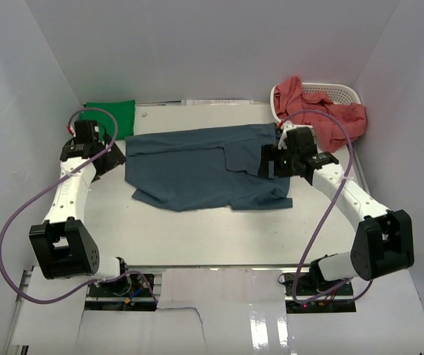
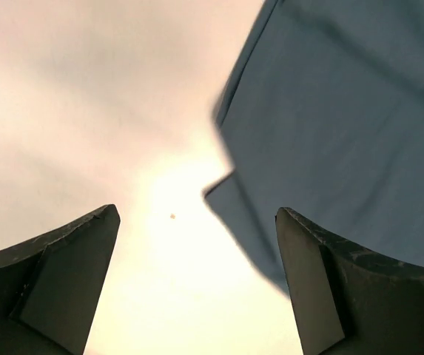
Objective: Fold and stack the t-shirts
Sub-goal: Grap the side of the flattened tshirt closest away from the robot with both arms
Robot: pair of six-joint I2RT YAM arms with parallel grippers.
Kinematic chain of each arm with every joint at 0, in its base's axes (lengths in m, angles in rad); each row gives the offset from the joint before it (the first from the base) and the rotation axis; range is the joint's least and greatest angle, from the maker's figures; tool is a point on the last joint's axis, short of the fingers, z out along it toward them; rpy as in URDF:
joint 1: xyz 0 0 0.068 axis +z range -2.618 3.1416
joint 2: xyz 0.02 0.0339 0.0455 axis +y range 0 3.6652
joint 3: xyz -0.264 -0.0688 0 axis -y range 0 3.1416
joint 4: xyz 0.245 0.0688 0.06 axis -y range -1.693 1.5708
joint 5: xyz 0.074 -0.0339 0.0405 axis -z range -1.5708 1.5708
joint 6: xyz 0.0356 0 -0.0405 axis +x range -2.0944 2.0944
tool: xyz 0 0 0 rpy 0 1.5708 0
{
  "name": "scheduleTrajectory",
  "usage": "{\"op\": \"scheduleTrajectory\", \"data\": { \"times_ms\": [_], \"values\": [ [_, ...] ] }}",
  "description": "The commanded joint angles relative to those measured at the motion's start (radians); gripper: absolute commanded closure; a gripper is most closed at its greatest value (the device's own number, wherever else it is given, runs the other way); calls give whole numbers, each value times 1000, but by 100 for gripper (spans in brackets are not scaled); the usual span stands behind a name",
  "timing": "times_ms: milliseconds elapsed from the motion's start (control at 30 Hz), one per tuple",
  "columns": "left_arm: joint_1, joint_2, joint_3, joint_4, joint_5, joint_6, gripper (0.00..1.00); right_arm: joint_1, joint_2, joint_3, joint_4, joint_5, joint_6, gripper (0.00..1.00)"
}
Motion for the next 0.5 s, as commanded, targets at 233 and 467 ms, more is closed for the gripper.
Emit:
{"op": "scheduleTrajectory", "data": {
  "times_ms": [233, 467],
  "values": [
    [127, -132, -279, 55, 227, -69, 2, 18, -224, -329, -85, 13, 20, 8],
    [247, -139, -403, 145, 336, -97, 2, 18, -323, -409, -48, -25, 54, 8]
  ]
}}
